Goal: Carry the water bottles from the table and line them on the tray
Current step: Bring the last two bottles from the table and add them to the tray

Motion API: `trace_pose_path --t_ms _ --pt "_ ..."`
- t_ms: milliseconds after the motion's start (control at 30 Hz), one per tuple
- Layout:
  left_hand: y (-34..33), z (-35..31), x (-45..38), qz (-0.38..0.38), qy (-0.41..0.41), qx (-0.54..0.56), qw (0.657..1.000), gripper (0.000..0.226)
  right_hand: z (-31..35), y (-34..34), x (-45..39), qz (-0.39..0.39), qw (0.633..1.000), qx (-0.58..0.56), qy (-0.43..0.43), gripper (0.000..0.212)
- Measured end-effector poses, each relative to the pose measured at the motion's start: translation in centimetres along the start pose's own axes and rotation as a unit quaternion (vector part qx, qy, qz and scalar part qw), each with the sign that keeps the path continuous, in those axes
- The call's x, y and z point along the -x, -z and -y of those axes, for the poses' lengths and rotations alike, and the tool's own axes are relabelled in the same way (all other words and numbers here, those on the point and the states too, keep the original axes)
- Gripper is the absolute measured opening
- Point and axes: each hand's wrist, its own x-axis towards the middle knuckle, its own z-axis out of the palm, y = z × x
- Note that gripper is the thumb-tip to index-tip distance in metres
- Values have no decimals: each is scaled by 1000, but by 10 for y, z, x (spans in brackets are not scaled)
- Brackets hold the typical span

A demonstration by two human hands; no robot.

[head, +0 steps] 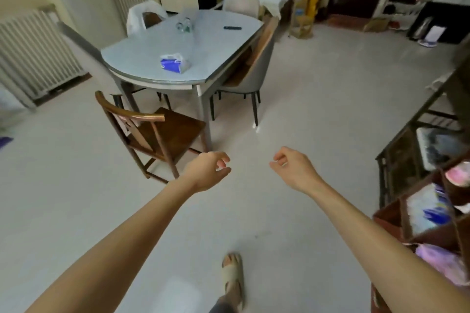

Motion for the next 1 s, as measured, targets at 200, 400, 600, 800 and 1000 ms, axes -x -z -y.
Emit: trace_pose_path --t_ms 200,400,600,800,1000 --pt "46 10 -153 8 -2 17 1000 32 2 22 -154 -2 1000 1 -20 16" --pt "82 -6 -302 38 -24 12 999 33 -8 60 -296 -16 999 -25 -43 17" --pt "97 -29 -476 46 -51 -9 998 33 -46 90 -451 -26 998 -31 -46 19" --pt "125 -82 -665 39 -64 24 997 31 -87 156 -622 -35 997 -29 -56 19" --pt "153 -124 -829 15 -71 81 994 27 -111 214 -775 -38 997 -23 -58 19"
